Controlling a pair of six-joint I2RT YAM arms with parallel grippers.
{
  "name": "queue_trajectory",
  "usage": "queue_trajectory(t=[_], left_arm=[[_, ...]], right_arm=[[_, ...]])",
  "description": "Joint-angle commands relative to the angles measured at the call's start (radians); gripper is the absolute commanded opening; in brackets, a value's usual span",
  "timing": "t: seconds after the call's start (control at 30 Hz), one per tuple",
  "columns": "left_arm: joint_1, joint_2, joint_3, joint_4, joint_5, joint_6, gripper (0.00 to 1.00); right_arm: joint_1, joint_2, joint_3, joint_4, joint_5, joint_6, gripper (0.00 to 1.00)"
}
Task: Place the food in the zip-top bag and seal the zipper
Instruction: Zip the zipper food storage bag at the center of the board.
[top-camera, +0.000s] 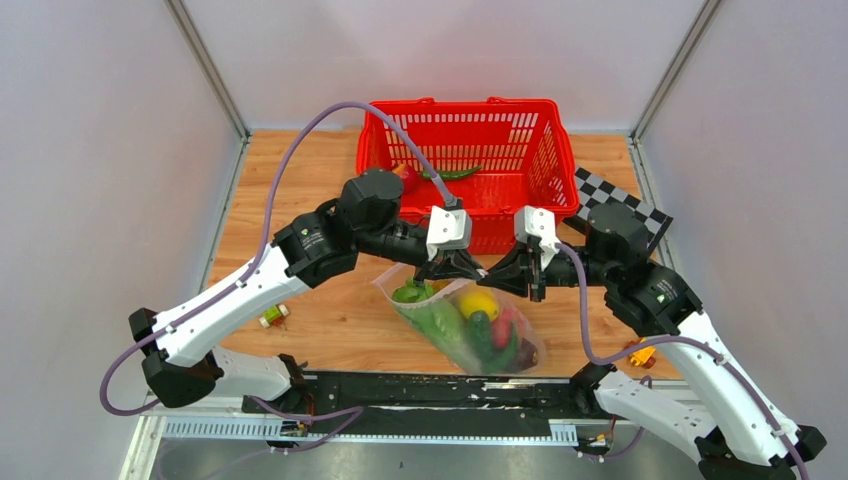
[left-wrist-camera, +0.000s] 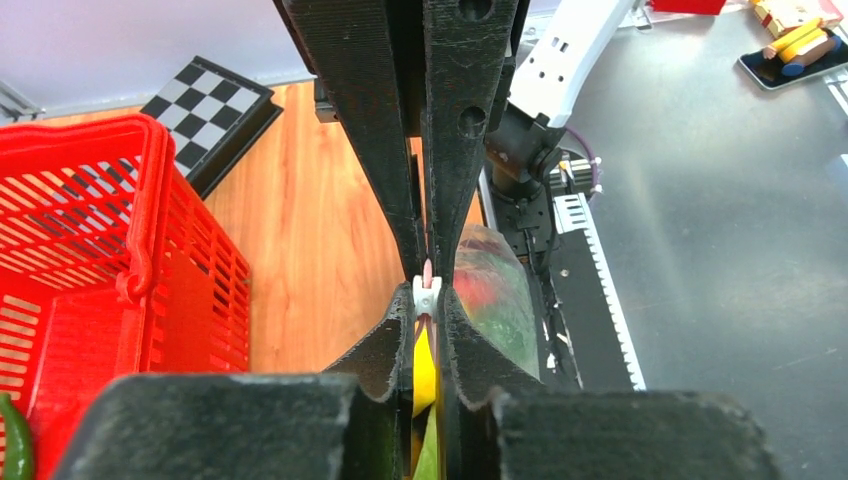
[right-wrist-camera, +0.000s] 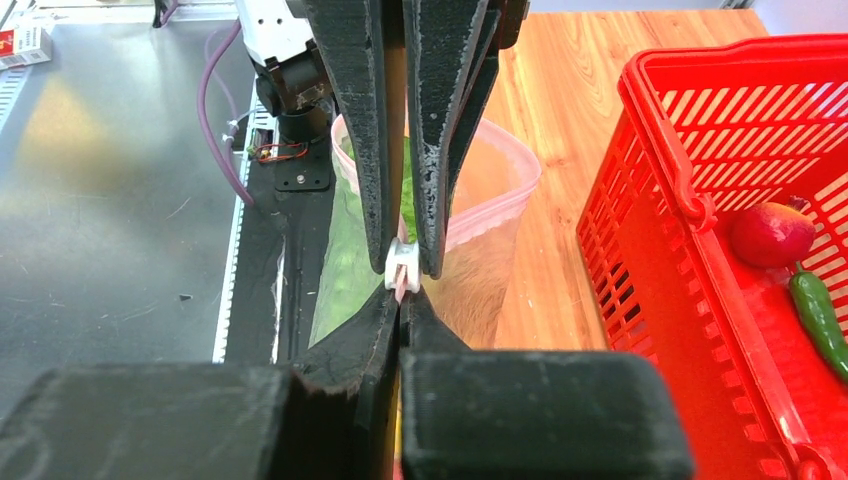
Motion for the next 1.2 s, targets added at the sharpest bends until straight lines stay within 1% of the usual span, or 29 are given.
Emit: queue_trajectory(t=[0.0, 0.07, 0.2, 0.67, 0.83, 1.0, 1.17], left_arm=[[-0.003, -0.007, 0.024, -0.006, -0.014, 0.008, 0.04], [-0.004, -0.015, 0.017, -0.017, -0.036, 0.013, 0.00], [-0.004, -0.039, -0.013, -0.045, -0.077, 0.021, 0.00], [-0.003, -0.112, -0.092, -0.113, -0.208, 0.043, 0.00], [-0.002, -0.170, -0.163, -0.105, -0.252, 0.026, 0.00], [-0.002, -0.228, -0.233, -0.076, -0.290, -0.011, 0.00], [-0.002, -0.243, -0.221, -0.042, -0.300, -0.046, 0.00]], right_arm=[[0.004, -0.024, -0.001, 0.061, 0.021, 0.010, 0.00], [0.003, -0.036, -0.008, 0.079, 0.042, 0.019, 0.00], [0.004, -0.083, -0.044, 0.127, 0.094, 0.042, 0.00], [0.003, -0.135, -0.059, 0.130, 0.115, 0.052, 0.00], [0.004, -0.160, -0.074, 0.145, 0.151, 0.057, 0.00], [0.003, -0.163, -0.087, 0.154, 0.151, 0.060, 0.00], [0.003, -0.153, -0.090, 0.165, 0.112, 0.060, 0.00]])
